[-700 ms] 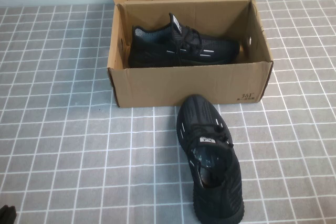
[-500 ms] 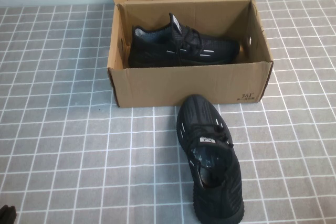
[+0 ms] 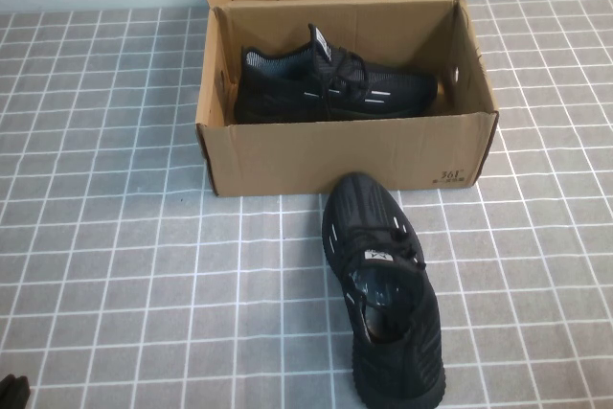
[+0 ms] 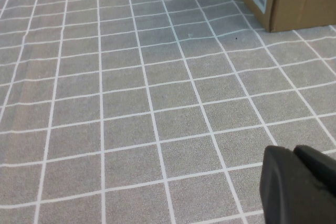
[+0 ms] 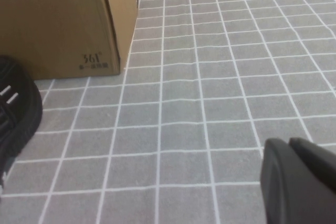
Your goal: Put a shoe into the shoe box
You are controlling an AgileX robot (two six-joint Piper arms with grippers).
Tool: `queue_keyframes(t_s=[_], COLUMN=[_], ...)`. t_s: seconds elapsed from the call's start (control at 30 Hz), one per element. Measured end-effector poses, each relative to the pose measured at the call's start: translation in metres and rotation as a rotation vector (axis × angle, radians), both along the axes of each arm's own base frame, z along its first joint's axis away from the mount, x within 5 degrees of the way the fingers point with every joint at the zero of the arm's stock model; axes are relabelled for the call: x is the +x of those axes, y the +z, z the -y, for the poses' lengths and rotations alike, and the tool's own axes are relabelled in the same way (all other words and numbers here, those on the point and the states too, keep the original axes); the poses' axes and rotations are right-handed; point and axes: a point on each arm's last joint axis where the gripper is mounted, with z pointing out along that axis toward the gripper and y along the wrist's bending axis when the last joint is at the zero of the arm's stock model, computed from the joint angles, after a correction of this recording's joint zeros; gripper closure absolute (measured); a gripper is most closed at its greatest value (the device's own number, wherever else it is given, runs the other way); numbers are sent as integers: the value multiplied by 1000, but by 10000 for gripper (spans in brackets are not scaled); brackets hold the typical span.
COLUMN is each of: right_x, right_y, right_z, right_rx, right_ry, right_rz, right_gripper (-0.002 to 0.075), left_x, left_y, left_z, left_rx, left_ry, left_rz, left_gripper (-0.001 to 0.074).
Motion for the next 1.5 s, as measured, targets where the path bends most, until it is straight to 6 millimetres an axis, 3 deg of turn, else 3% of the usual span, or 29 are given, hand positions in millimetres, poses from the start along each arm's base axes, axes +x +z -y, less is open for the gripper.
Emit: queue_keyframes(t_s=[0.7,0.97,1.2,1.33,1.5], right_x=[1,3,1,-5,-1], right_y=[8,24,23,49,90], right_z=[-3,-1,-7,-21,-35], right_rx=[198,660,802,744,516], right_ry=[-5,-63,-26,113,237], right_rz=[66,179,103,-4,-277], right_gripper=[742,742,742,742,742], left_x=[0,0,0,0,0], left_y=[0,0,0,0,0], left_z=[0,0,0,0,0], left_rx=[0,0,0,0,0], left_ry=[0,0,0,0,0], left_rz=[0,0,0,0,0], left_gripper=[736,736,736,736,736])
